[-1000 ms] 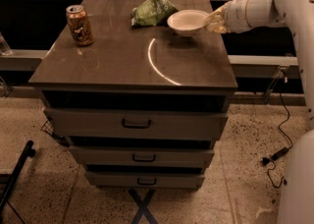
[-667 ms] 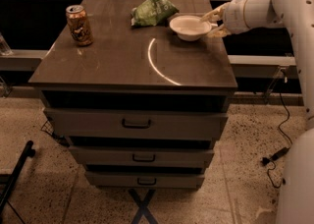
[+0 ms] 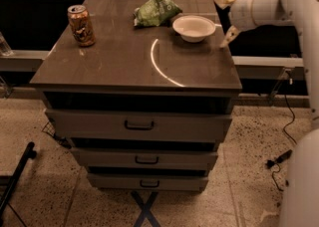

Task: Move paper bowl near green jalapeno chip bag

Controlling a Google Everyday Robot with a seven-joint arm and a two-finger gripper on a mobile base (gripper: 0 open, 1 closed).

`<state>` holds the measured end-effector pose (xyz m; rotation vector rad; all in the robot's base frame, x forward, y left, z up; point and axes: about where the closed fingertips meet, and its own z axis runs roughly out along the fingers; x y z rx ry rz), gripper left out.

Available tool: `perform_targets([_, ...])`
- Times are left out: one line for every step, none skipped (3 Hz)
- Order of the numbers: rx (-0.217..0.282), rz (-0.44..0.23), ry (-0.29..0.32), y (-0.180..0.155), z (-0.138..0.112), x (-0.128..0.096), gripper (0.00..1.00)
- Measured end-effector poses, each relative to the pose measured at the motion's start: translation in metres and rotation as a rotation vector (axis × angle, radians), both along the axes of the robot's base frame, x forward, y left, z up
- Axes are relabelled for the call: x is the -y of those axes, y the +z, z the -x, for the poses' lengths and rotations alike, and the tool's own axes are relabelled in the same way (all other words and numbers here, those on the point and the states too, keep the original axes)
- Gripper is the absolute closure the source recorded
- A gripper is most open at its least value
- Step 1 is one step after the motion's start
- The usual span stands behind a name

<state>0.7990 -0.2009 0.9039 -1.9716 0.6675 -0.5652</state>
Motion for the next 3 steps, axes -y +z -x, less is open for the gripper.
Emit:
perform_targets([0.050, -0.028, -0.036, 0.022, -0.002, 0.021, 0.00])
perform_targets([0.110, -0.086, -0.071, 0.053, -0.001, 0.046, 0.00])
perform_targets([0.110, -0.086, -0.071, 0.053, -0.001, 0.046, 0.00])
